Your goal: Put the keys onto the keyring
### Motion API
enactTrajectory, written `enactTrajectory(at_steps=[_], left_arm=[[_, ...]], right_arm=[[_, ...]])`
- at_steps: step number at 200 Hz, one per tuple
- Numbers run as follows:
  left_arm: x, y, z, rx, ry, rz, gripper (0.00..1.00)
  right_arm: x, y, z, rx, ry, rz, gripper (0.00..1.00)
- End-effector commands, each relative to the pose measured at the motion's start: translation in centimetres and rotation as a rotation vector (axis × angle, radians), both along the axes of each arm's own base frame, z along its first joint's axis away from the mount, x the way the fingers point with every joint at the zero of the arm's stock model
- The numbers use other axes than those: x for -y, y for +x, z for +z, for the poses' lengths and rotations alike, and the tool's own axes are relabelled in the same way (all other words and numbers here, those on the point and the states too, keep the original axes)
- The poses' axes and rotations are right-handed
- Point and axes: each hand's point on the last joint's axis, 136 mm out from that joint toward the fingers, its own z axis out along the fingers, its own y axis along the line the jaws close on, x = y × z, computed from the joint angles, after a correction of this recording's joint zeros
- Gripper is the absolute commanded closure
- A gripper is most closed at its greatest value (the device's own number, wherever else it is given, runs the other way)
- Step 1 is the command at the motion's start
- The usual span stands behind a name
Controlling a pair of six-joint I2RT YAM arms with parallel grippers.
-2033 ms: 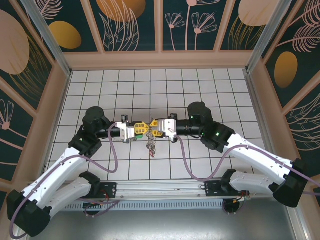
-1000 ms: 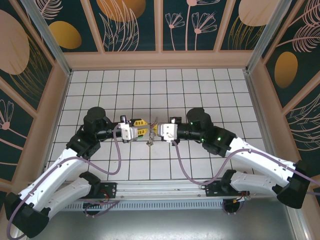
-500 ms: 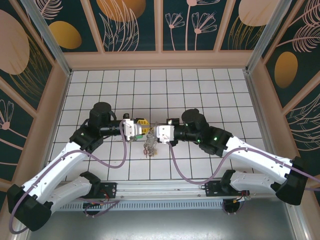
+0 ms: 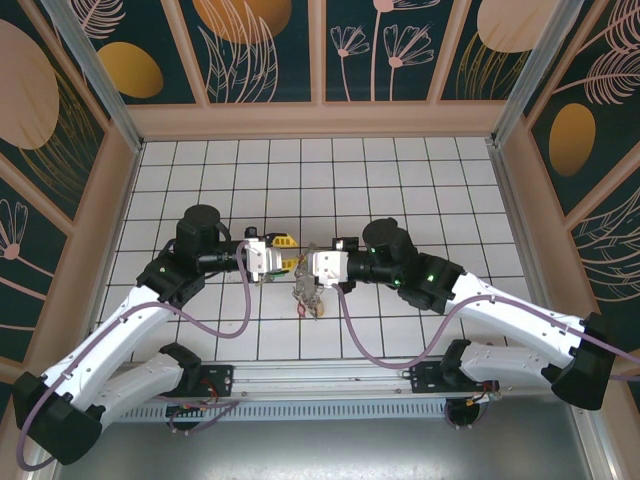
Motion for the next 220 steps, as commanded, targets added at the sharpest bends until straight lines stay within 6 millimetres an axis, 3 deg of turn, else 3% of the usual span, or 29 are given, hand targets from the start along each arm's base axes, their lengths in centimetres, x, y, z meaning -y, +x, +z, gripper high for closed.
enactTrajectory(at_steps=[1,77,102,141,220], left_arm=[[-0.2,-1.1,-0.4,-0.010,0.024,-0.031,0.67],[0.5,-1.3,-0.3,-0.120,0.006,-0.067,0.63],[0.8,-0.8,0.4,-0.116,-0.022,-0.061,0.68],[1.1,-0.3,0.9,-0.128,-0.024,-0.058,0.86],[1.3,-1.0,1.2,-0.085,-0.070,-0.103,0.86]], right_arm=[[-0.2,0.8,3.2,0.066,0.099,-0.036,1.00],[-0.3,0.6,3.5,0.065,0.124,-0.020,1.00],[-0.6,0.2,3.6,0.061,0.130,0.002,1.00],[-0.8,0.3,3.6,0.061,0.129,0.006,1.00],[-1.3,0.7,3.7,0.048,0.165,-0.007,1.00]])
